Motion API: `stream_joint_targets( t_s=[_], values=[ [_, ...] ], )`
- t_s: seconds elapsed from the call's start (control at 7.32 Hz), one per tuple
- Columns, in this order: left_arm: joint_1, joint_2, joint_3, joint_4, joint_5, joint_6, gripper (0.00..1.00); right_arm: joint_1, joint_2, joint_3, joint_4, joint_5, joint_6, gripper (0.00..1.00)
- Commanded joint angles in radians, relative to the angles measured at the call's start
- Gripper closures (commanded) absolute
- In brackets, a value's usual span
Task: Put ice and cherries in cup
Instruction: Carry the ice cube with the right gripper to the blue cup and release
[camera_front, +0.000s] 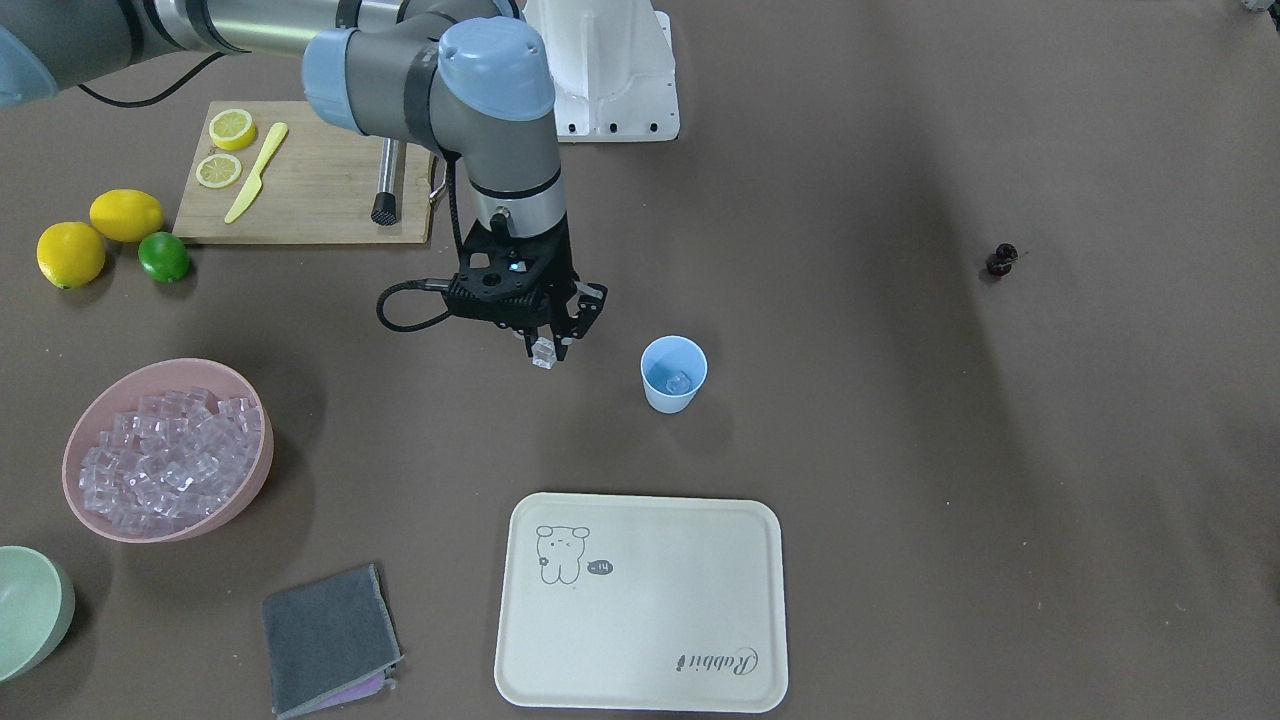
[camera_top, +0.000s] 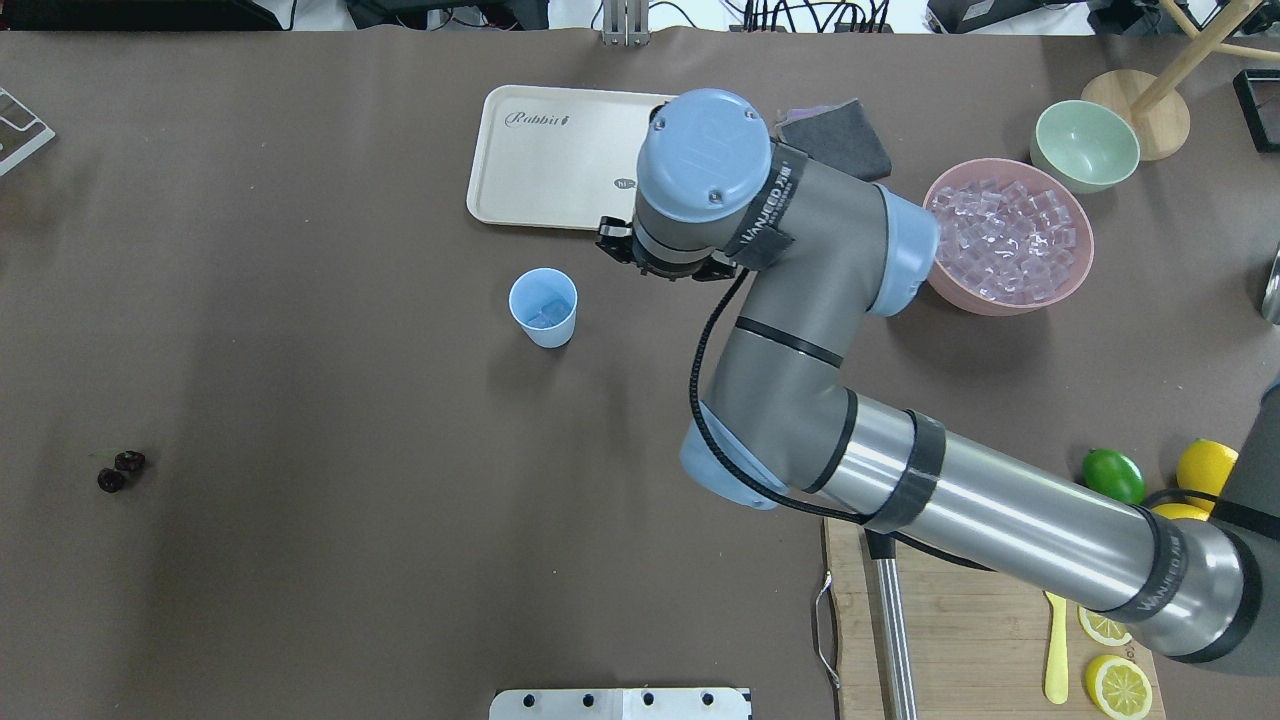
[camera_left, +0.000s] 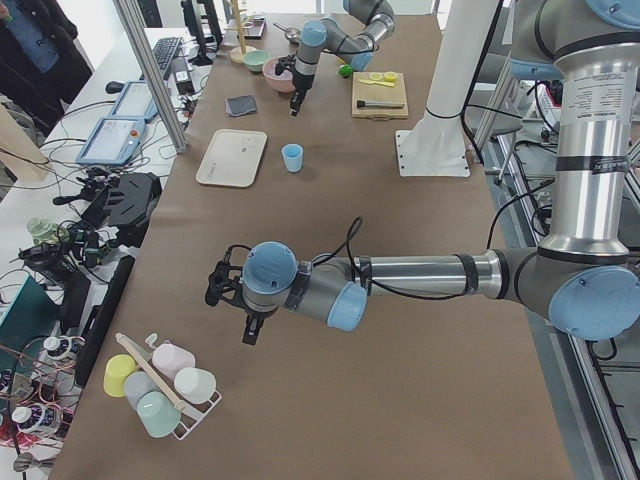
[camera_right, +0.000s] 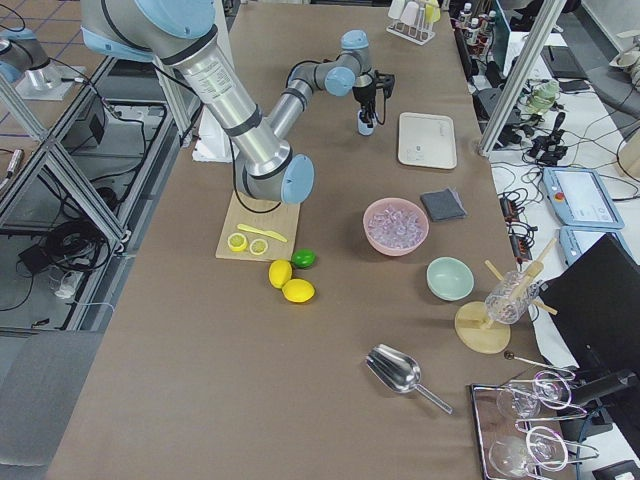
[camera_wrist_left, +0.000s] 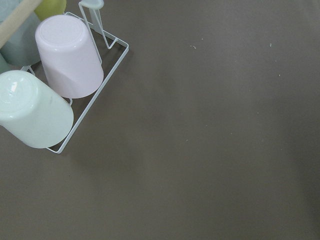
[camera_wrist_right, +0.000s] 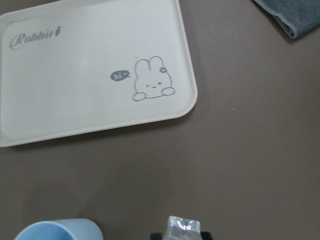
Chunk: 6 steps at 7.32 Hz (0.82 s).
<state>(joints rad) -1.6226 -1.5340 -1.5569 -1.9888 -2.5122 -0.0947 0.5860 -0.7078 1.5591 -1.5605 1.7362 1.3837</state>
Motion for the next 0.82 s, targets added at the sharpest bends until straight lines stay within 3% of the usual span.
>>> stream_joint_targets(
  t_s=[0.0, 0.14, 0.41, 0.55, 0.68],
  values=[
    [-0.002, 0.031, -0.003, -0.044, -0.003, 0.0, 0.02, -0.056, 0.083, -0.17, 0.245, -0.016, -0.046, 0.76],
    [-0.003, 0.034, -0.008, -0.044, -0.003, 0.0, 0.02, -0.084, 0.114, -0.221, 0.284, -0.062, -0.045, 0.75],
    [-0.025, 0.047, -0.011, -0.042, -0.014, 0.0, 0.02, -0.104, 0.13, -0.237, 0.289, -0.089, -0.048, 0.73],
    [-0.025, 0.049, -0.008, -0.042, -0.013, 0.0, 0.02, -0.104, 0.134, -0.237, 0.287, -0.092, -0.048, 0.55],
    [-0.026, 0.051, -0.011, -0.042, -0.014, 0.0, 0.02, -0.098, 0.123, -0.238, 0.284, -0.093, -0.073, 0.54]
  ],
)
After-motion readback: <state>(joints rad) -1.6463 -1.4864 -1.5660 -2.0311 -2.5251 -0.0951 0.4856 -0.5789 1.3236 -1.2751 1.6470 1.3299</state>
